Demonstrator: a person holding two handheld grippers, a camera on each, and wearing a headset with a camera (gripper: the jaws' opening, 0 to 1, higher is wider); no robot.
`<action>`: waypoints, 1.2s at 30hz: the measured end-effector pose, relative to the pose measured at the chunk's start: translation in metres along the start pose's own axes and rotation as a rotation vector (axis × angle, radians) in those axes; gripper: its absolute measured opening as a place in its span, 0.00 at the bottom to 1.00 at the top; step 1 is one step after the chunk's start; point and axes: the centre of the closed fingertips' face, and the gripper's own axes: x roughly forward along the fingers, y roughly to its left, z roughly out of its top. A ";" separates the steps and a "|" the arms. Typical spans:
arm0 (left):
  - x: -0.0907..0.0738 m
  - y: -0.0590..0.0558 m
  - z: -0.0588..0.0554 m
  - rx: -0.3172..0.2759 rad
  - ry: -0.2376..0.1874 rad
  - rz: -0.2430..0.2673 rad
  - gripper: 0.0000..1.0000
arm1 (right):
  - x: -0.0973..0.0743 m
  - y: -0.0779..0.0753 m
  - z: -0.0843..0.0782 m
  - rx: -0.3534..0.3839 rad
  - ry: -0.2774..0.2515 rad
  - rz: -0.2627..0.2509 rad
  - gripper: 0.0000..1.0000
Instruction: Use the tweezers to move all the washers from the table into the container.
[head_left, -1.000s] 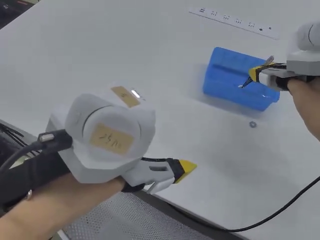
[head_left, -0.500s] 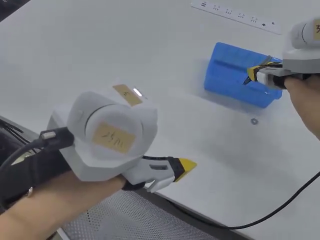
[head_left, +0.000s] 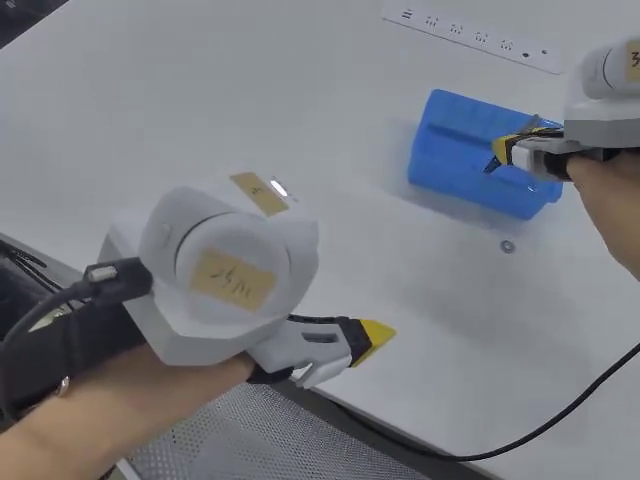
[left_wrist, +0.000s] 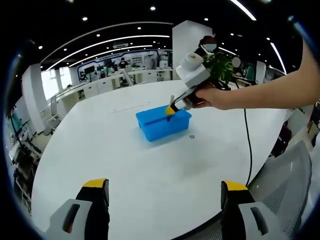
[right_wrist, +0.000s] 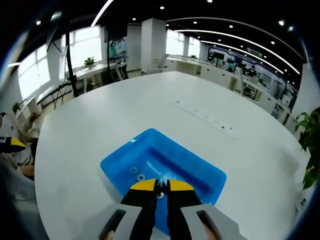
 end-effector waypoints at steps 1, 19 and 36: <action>-0.001 0.000 0.001 0.000 -0.001 0.002 0.95 | -0.002 0.000 0.002 0.004 -0.007 0.001 0.03; -0.002 -0.008 0.006 0.020 -0.018 -0.009 0.95 | -0.071 0.017 0.011 0.044 -0.100 0.021 0.03; -0.003 -0.008 0.004 0.015 -0.014 -0.008 0.95 | -0.074 0.021 -0.036 0.064 -0.017 0.029 0.03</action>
